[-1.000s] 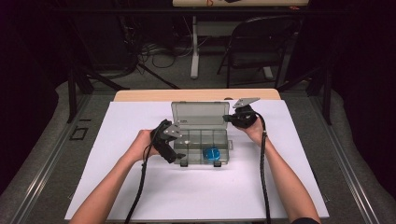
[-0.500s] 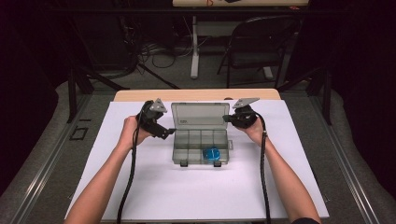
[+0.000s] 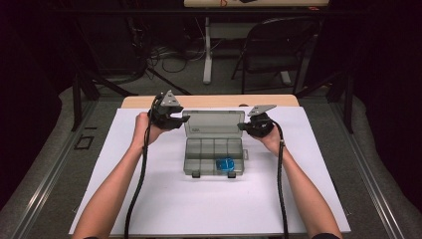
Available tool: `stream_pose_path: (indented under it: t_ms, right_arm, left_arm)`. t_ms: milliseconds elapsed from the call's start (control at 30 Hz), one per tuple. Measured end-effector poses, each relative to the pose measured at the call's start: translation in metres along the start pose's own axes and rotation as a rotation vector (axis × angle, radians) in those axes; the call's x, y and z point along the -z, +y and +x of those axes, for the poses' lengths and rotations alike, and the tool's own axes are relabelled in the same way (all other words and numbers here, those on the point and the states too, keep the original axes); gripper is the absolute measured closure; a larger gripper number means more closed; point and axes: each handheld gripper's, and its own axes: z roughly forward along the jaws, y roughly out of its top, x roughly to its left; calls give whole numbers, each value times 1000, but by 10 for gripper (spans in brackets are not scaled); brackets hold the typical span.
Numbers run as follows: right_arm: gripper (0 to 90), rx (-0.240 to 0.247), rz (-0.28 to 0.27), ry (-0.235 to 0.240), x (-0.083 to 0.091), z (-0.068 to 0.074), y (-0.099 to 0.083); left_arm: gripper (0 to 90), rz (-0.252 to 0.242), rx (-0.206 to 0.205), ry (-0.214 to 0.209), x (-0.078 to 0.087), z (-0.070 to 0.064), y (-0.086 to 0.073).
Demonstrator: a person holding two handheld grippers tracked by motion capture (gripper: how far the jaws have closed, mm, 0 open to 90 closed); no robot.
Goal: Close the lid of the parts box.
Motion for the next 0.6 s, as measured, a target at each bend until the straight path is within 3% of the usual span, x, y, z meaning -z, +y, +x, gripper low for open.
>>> stream_pose_path:
  t_ms: [167, 367, 533, 600]
  right_arm:
    - [900, 1, 1, -5, 0, 0, -1]
    - [846, -3, 14, -16, 1, -1, -1]
    - [738, -22, 28, -35, 6, -2, 0]
    - [655, -34, 55, -67, 9, -2, 1]
  left_arm:
    - [736, -9, -32, -28, 0, 0, -1]
    - [766, -13, -51, -60, 3, 1, -4]
    - [779, -23, -62, -102, 7, 2, -7]
    - [785, -30, -66, -111, 8, 2, -9]
